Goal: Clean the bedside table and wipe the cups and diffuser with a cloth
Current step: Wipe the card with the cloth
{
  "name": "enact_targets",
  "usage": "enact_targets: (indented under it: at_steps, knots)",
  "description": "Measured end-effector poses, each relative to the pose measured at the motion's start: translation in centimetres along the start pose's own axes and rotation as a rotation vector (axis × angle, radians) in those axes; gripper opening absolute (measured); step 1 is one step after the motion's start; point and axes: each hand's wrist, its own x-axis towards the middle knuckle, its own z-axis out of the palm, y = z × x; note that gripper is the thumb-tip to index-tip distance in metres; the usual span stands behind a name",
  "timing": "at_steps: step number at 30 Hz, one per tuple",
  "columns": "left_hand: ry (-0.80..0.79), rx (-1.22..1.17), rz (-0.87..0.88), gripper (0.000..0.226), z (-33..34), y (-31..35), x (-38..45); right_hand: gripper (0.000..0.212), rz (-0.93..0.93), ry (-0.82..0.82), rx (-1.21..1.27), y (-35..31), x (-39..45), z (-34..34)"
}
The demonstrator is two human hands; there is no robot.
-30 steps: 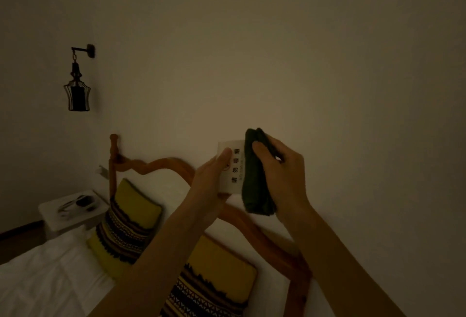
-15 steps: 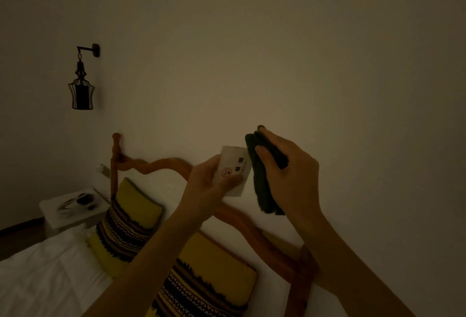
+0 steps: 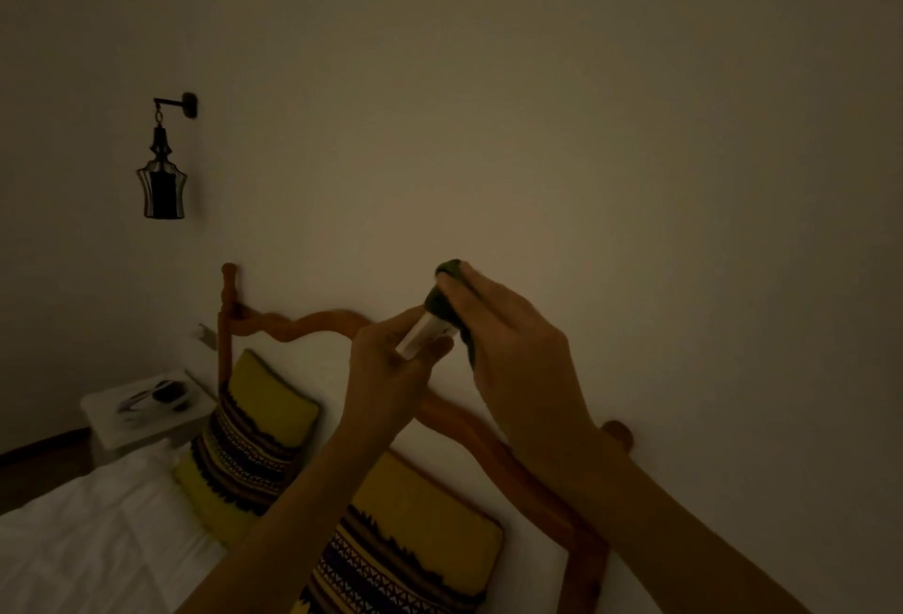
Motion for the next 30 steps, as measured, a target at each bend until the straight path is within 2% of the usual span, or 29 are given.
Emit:
enact_targets:
  at_steps: [2,3,5,8,12,15,19,22,24,26,30]
  knots:
    - [0.022,-0.026,0.022,0.019,-0.1,0.0,-0.1,0.040,-0.109,0.019,0.002,-0.7,-0.6,0.4]
    - [0.024,-0.037,0.014,0.016,-0.1,-0.2,-0.1,0.038,-0.098,0.039,0.031,-0.5,-0.5,0.6]
    - [0.005,-0.039,-0.003,0.015,-0.2,-0.5,-0.2,0.037,0.052,0.081,0.133,0.5,-0.4,0.6]
    - [0.002,-0.136,-0.051,0.029,-0.4,-0.9,-0.5,0.040,0.219,0.073,0.247,1.4,-0.5,0.4]
    - [0.054,-0.406,-0.367,0.034,0.1,-0.7,-0.4,0.039,0.214,0.110,0.229,0.9,-1.5,0.9]
    - [0.124,-0.619,-0.585,0.027,-0.1,-0.7,0.2,0.041,0.206,0.088,0.241,0.0,-2.8,1.7]
    - [-0.016,-0.787,-0.692,0.020,-1.1,-1.0,0.9,0.040,0.169,0.155,0.219,-1.1,-4.5,2.7]
    - [-0.046,-1.023,-0.803,0.010,-1.4,-0.8,0.8,0.037,0.171,0.181,0.277,-2.5,-5.1,3.5]
    - [-0.071,-1.192,-0.905,0.016,-1.5,-0.5,0.3,0.039,0.151,0.178,0.333,-3.4,-5.7,4.0]
    - [-0.113,-1.275,-0.939,0.031,-1.5,-0.6,-0.3,0.041,0.156,0.211,0.374,-3.4,-5.5,4.3]
    - [-0.078,-1.348,-0.947,0.045,-1.0,-0.9,-1.3,0.041,0.343,0.338,0.433,-2.2,-4.0,5.0]
